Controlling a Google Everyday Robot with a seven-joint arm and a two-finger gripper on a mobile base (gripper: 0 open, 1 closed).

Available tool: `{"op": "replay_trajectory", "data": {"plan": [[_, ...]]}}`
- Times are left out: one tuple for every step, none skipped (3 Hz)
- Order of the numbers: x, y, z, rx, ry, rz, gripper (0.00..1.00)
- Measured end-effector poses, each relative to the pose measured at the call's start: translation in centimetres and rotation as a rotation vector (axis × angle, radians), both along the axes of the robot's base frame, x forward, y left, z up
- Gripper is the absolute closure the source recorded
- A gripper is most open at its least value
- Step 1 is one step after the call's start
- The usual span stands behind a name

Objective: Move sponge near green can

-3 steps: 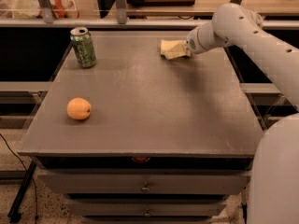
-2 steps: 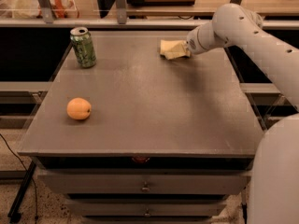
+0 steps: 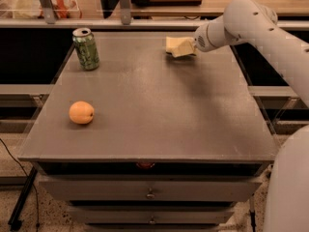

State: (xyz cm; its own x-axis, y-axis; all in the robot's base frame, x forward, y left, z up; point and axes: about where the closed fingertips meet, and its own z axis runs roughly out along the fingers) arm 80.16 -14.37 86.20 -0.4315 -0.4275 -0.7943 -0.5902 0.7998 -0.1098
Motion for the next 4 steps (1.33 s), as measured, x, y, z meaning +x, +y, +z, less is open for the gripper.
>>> {"op": "replay_trajectory", "data": {"plan": [[-0.8, -0.1, 2.3, -0.007, -0.039, 0.018, 1.0], [-1.7, 0.6, 4.2, 0.007, -0.067, 0.075, 1.0], [-3.0, 4.1, 5.6, 0.004, -0.082, 0.236, 1.0], [-2.9, 4.1, 5.3, 0.015, -0.08, 0.237, 1.0]]}}
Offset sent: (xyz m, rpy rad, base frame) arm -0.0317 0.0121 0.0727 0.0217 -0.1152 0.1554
